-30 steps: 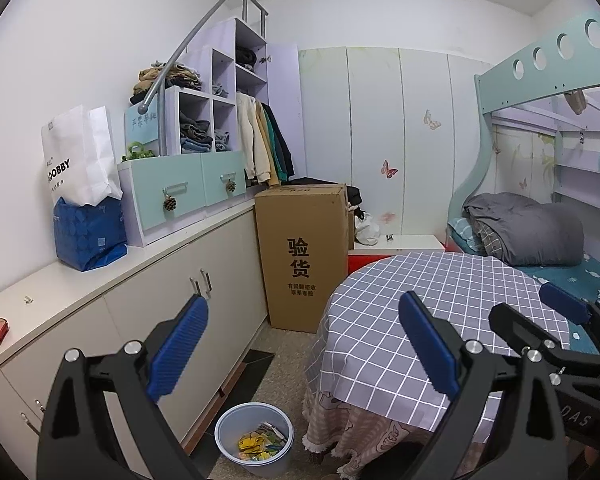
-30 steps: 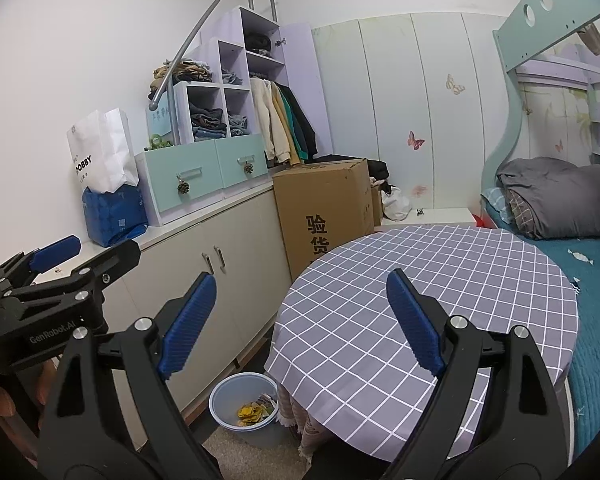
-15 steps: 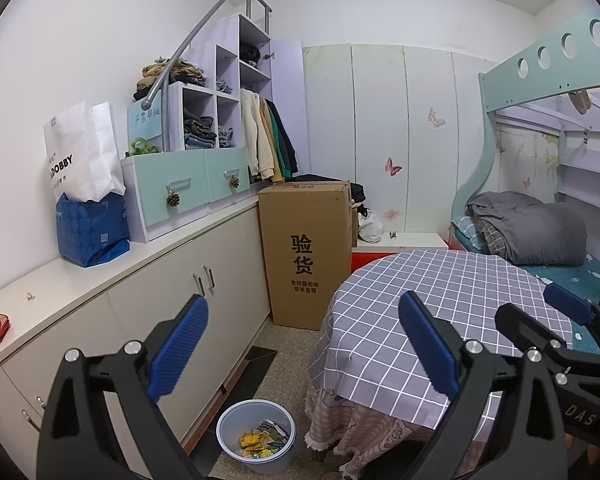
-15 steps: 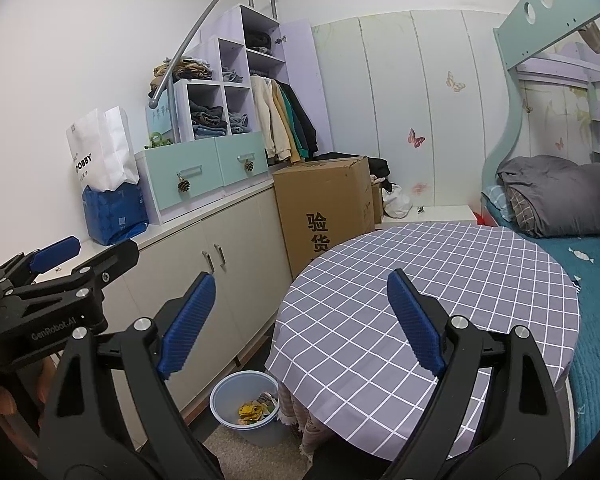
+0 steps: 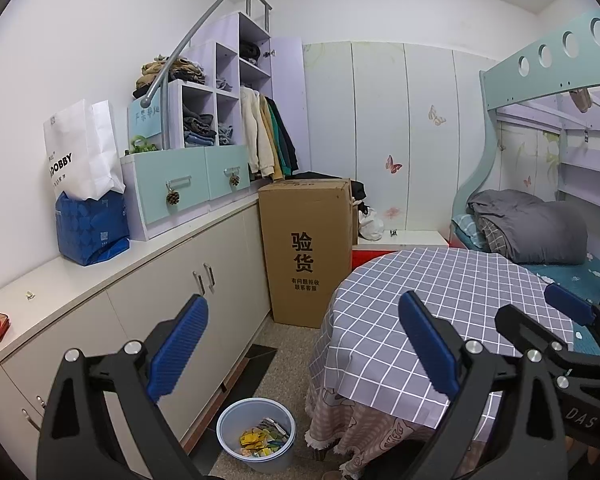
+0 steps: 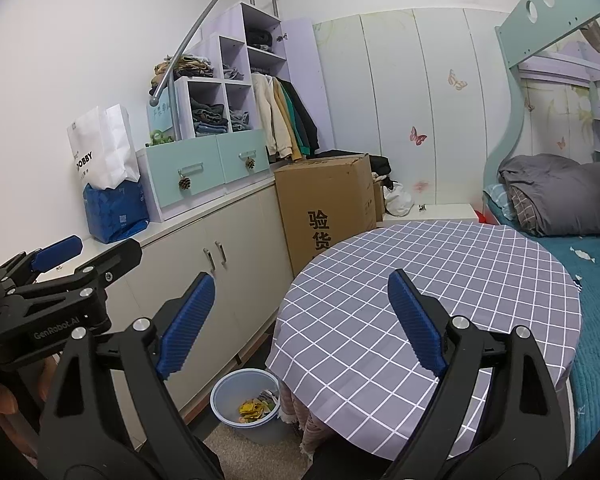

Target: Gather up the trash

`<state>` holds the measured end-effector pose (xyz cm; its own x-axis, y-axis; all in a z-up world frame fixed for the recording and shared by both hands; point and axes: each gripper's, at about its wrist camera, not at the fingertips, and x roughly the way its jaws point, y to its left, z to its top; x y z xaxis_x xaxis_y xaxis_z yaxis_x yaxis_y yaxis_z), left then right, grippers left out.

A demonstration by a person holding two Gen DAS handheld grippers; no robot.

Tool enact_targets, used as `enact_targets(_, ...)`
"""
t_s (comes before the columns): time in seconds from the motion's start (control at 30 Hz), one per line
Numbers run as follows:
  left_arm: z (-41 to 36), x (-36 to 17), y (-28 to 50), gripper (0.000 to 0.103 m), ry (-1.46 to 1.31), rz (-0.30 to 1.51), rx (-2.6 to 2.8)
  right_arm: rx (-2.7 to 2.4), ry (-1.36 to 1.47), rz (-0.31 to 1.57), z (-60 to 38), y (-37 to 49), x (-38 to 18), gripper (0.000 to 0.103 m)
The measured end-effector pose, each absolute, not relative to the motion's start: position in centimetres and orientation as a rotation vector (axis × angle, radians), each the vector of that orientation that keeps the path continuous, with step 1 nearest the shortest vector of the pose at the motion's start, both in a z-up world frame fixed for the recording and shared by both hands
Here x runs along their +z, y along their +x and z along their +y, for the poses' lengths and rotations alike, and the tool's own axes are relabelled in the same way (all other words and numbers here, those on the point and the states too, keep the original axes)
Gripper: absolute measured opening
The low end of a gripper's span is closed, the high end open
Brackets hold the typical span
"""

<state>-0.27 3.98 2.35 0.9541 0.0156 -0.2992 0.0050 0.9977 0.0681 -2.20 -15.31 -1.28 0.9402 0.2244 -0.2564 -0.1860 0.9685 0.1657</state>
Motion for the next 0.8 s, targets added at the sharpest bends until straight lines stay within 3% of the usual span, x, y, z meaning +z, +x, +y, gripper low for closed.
enact_targets(0.8,4.3,1.1,0.8,0.094,0.069,0.343,0.007,0.205,0.161,0.307,-16.2,-1.7,-2.4,0.087)
